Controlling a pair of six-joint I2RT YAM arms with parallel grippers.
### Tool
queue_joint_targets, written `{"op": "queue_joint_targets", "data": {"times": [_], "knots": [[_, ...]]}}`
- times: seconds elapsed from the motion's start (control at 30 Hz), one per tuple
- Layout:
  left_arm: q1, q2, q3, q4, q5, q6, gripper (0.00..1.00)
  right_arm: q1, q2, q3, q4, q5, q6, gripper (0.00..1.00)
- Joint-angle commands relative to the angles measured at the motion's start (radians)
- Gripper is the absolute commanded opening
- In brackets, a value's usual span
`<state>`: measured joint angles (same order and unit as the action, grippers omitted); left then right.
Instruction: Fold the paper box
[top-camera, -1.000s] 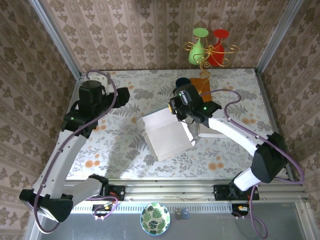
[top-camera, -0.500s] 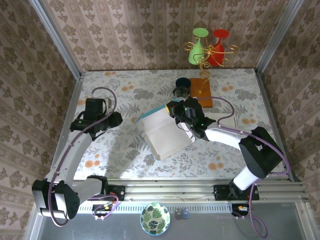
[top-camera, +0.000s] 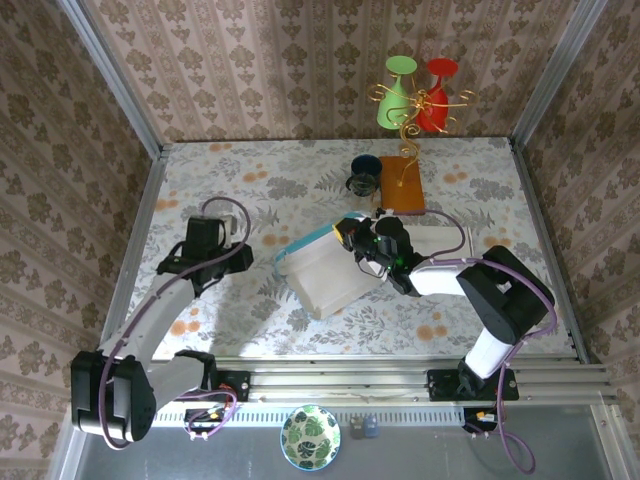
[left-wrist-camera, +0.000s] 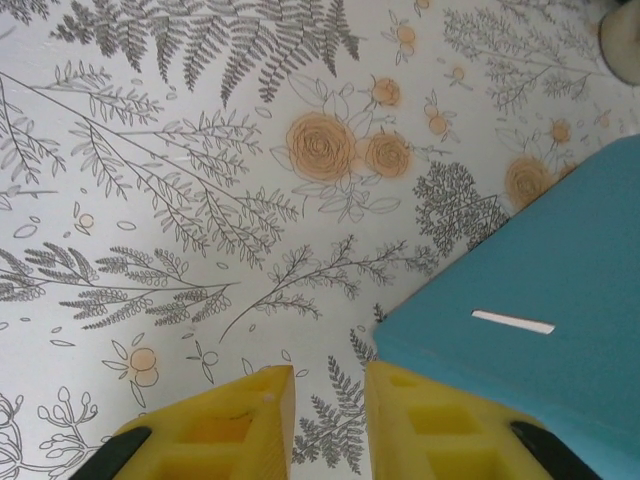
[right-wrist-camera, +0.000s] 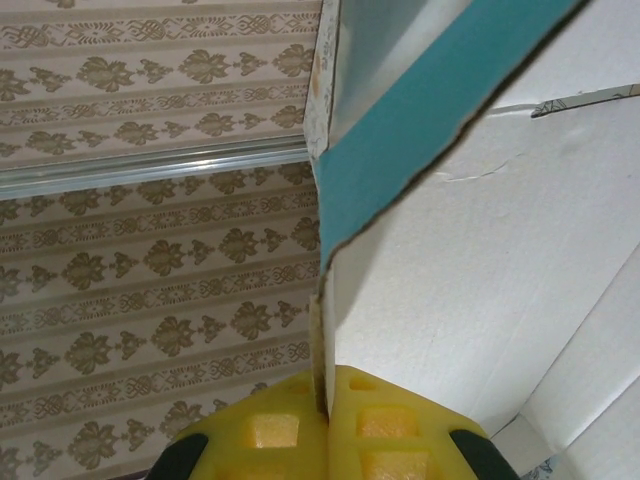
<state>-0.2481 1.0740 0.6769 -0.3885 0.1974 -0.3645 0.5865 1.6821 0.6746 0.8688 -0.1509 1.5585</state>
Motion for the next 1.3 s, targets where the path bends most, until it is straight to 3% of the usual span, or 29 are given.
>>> {"op": "queue_joint_targets", "data": {"times": [0.0,0.23,0.37,0.63,1.27], "knots": [[-0.008,-0.043,-0.039,0.068,0.005,0.045,0.24,-0.007,0.033,-0.002,-0.006,-0.018,-0.038,0.00],[-0.006,-0.055,-0.146,0.242,0.119,0.071,0.25,-0.007,0.067,0.043,-0.019,-0.024,-0.051,0.00],[-0.006,-0.051,-0.186,0.361,0.183,0.094,0.32,-0.007,0.093,0.057,-0.007,-0.031,-0.045,0.00],[-0.008,-0.064,-0.210,0.431,0.274,0.120,0.34,-0.005,0.102,0.075,-0.025,-0.029,-0.044,0.00],[-0.110,-0.051,-0.212,0.435,0.229,0.141,0.34,0.003,0.116,0.102,-0.024,-0.030,-0.031,0.00]]}}
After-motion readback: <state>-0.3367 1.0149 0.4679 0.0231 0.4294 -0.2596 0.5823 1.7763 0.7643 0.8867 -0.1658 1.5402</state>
